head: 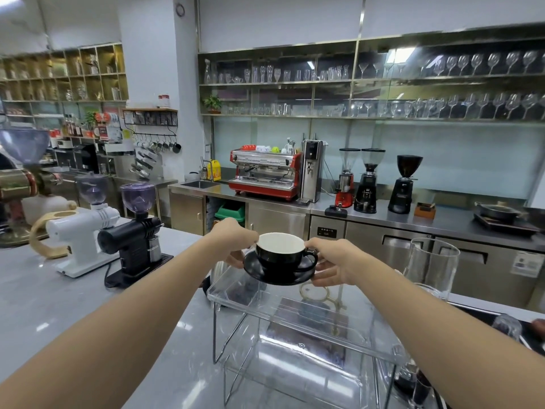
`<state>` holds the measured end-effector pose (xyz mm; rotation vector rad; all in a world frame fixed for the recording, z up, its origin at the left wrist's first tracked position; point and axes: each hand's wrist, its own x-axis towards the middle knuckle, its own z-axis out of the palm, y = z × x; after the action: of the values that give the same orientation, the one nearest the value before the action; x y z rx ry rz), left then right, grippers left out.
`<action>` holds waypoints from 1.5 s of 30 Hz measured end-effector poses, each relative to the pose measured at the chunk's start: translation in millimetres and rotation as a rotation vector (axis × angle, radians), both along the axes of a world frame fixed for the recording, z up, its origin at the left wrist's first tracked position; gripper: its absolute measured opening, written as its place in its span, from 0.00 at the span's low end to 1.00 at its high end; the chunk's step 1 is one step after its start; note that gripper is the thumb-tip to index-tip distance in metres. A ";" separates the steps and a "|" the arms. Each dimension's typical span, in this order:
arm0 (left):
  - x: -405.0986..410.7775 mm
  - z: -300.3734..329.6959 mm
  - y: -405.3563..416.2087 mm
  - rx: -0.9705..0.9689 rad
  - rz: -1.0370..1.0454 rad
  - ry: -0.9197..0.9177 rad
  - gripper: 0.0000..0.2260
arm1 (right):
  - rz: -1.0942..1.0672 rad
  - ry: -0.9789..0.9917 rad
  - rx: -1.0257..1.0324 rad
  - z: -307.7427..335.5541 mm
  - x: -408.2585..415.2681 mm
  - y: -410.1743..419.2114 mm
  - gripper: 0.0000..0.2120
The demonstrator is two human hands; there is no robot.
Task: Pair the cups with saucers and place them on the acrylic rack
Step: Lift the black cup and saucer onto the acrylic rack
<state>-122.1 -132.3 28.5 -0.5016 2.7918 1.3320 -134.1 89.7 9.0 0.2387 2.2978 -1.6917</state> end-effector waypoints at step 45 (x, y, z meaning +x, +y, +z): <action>161.3 -121.3 330.7 0.635 -0.837 -0.252 0.06 | -0.482 0.115 -0.163 -85.8 289.1 308.7 0.12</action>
<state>39.2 198.4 -92.7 0.4395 1.8295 1.6057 155.0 398.4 -76.8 0.7268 2.2911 -2.1564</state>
